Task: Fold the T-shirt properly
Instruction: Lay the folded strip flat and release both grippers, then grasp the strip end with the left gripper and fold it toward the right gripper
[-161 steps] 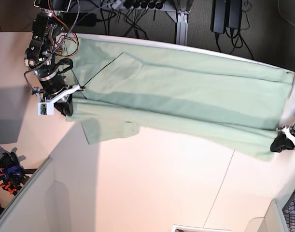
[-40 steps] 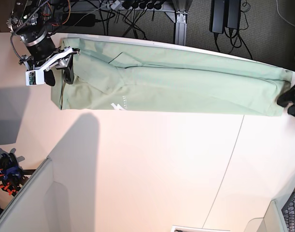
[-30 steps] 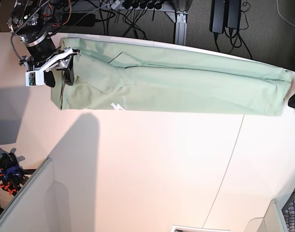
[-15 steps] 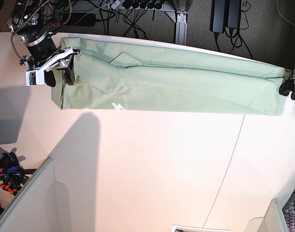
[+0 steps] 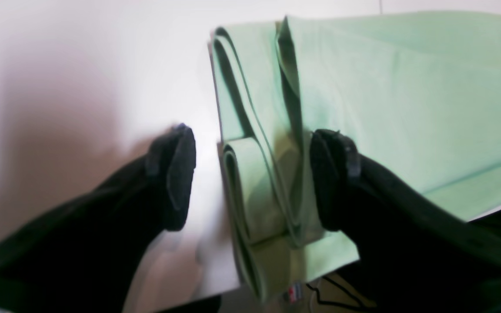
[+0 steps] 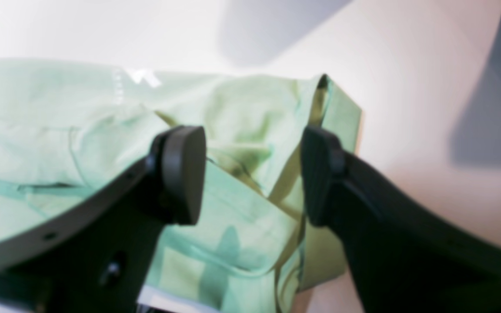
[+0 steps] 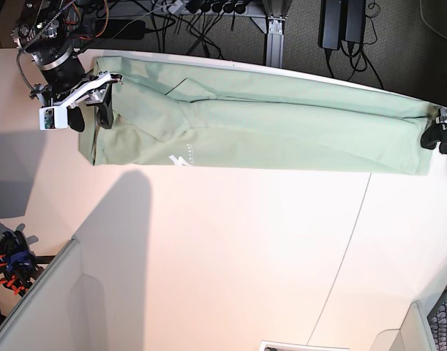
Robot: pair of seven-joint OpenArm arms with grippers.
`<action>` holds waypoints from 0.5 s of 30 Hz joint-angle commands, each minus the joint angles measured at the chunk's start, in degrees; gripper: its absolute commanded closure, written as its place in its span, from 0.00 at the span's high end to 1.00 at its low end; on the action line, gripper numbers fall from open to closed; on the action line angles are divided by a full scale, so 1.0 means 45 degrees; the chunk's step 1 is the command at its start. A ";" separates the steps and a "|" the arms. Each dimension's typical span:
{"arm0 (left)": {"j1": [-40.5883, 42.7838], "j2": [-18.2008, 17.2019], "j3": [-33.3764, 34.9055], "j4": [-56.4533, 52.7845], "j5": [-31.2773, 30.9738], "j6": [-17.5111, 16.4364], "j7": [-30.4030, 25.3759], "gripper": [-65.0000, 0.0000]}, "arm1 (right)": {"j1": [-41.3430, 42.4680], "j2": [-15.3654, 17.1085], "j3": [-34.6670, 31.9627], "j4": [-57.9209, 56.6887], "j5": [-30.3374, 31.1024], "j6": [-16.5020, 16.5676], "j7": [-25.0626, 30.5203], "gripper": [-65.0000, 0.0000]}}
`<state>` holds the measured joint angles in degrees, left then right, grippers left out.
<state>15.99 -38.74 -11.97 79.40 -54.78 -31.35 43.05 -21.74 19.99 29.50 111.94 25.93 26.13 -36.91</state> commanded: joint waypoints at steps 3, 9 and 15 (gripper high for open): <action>0.0301 -0.0204 -0.0034 0.0083 -0.0389 -0.0665 0.0578 0.68 | 0.0063 0.0175 0.0121 0.0209 0.0146 -0.0044 0.0287 0.53; 0.0325 -0.0189 0.0180 0.0092 -0.0724 -0.0913 0.0661 0.68 | 0.0063 0.0175 0.0121 0.0209 0.0146 -0.0044 0.0291 0.53; 0.0296 0.0287 0.0345 0.0092 -0.0719 -0.1224 0.0656 0.68 | 0.0063 0.0175 0.0121 0.0209 0.0151 -0.0049 0.0291 0.53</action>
<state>17.19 -36.86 -10.57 79.50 -59.20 -36.47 43.79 -21.74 19.99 29.50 111.94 25.93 26.13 -36.91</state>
